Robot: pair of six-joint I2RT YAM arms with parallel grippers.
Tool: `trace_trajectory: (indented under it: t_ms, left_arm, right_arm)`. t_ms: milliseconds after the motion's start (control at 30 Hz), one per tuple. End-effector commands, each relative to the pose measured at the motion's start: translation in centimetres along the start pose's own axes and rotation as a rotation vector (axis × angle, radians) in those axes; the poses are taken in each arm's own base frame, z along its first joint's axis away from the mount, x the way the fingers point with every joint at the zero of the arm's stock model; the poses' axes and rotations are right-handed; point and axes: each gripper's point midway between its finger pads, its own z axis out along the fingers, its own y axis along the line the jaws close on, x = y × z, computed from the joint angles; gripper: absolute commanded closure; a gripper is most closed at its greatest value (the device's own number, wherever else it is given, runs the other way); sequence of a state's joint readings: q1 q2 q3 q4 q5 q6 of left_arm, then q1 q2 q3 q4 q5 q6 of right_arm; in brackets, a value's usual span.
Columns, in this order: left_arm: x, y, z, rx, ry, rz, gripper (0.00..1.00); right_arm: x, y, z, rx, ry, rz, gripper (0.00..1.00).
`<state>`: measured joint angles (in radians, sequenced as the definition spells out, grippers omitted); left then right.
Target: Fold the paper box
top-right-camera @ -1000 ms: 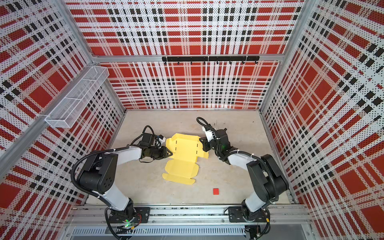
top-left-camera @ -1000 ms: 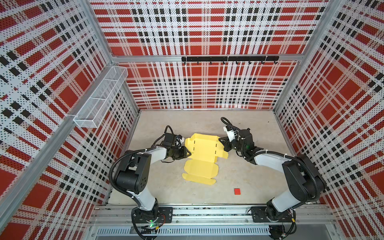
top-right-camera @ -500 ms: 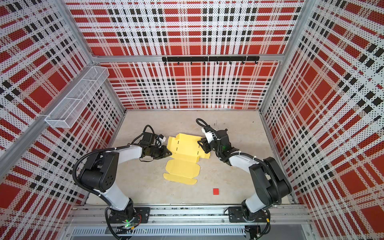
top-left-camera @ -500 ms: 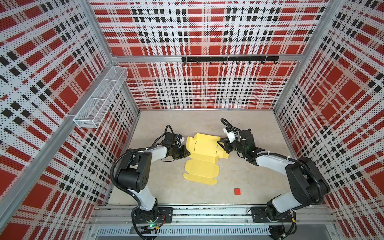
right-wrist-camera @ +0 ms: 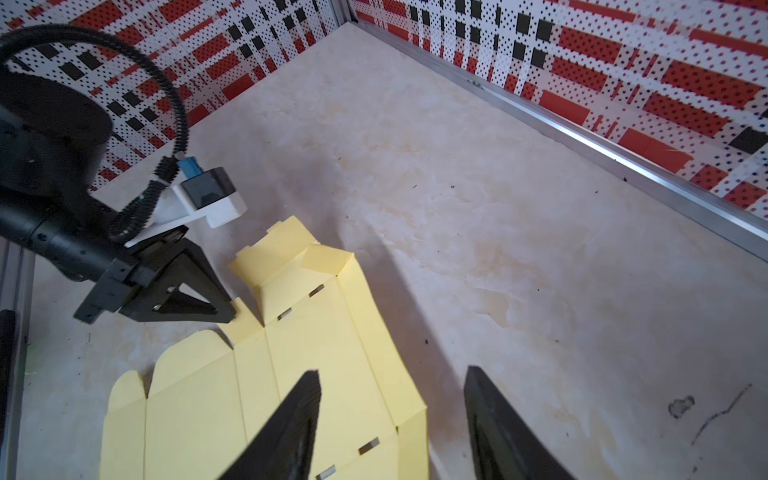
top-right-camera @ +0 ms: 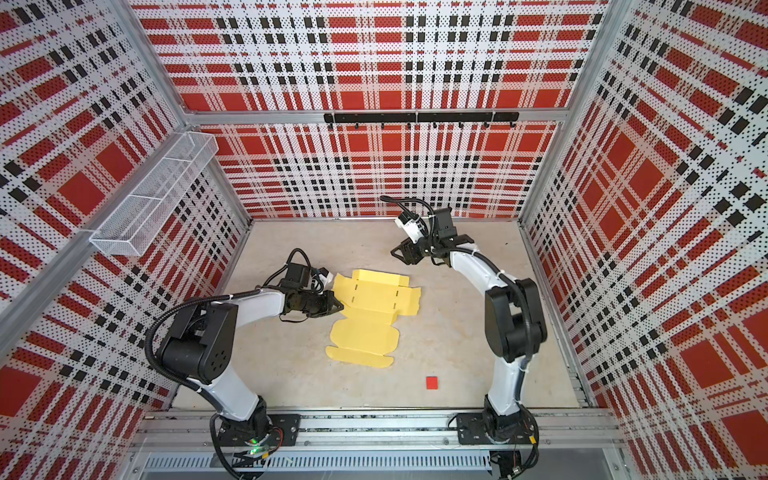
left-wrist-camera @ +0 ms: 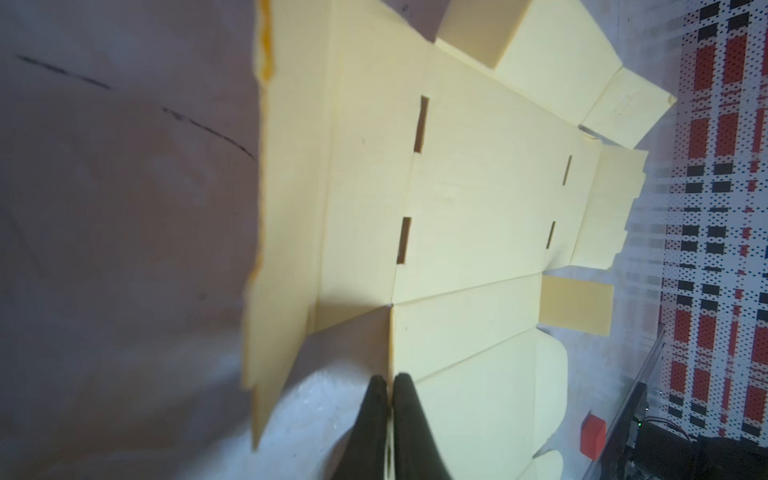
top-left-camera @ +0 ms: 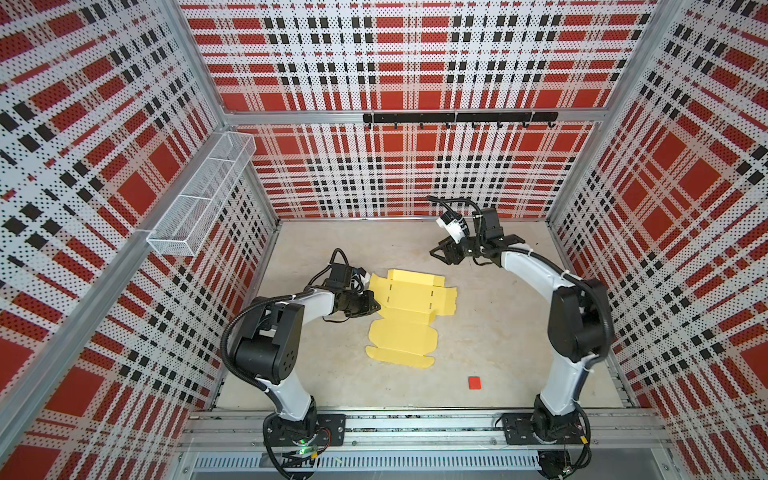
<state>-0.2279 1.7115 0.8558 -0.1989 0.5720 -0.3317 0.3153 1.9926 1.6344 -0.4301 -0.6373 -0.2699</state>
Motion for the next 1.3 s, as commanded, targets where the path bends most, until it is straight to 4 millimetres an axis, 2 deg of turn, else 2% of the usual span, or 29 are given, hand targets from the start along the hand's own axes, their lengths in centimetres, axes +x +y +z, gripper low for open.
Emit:
trace_trajectory:
  t_ms: [0,133,267,433,600,667,767,833,900,1133,1267]
  left_arm:
    - [-1.0,-0.7,-0.4,-0.002,-0.021,0.044,0.91]
    - [-0.9,-0.5,-0.4,-0.003,-0.025,0.038,0.90]
    - [-0.9,-0.7,-0.4,-0.003,-0.021,0.048,0.90]
    - [-1.0,-0.5,-0.1,-0.005,-0.014,0.034,0.90]
    - [-0.8,-0.4,0.1,-0.004,-0.011,0.034,0.90]
    - [-1.0,-0.5,0.1,-0.006,-0.006,0.034,0.90]
    - [-1.0,-0.8,-0.3,-0.004,-0.013,0.050,0.88]
    - [-1.0,-0.8,-0.3,-0.001,-0.026,0.047,0.88]
    - [-1.3,-0.9,-0.6,0.000,-0.035,0.048,0.83]
    - [-1.5,-3.1,-1.8,0.074,-0.086,0.089,0.68]
    - [-1.8,-3.8,-2.1,0.101,-0.103,0.108,0.64]
  right_arm:
    - [3.3,1.7,2.6,-0.194,0.150,0.084,0.42]
    - [4.4,0.9,5.6,-0.261,0.226,0.141,0.42]
    - [6.0,1.3,7.8,-0.336,0.275,0.207,0.42]
    - [7.8,1.3,9.2,-0.348,0.297,0.216,0.43]
    - [7.9,2.8,9.2,-0.397,0.285,0.189,0.51]
    - [8.1,3.3,9.0,-0.410,0.291,0.191,0.62]
    - [7.9,3.8,8.4,-0.418,0.297,0.175,0.84]
    - [7.6,3.8,7.9,-0.394,0.304,0.144,0.94]
    - [7.3,3.5,7.3,-0.351,0.307,0.128,0.99]
    - [4.5,3.3,4.9,-0.211,0.202,0.086,1.00]
    - [4.2,4.3,4.3,-0.168,0.175,0.064,1.00]
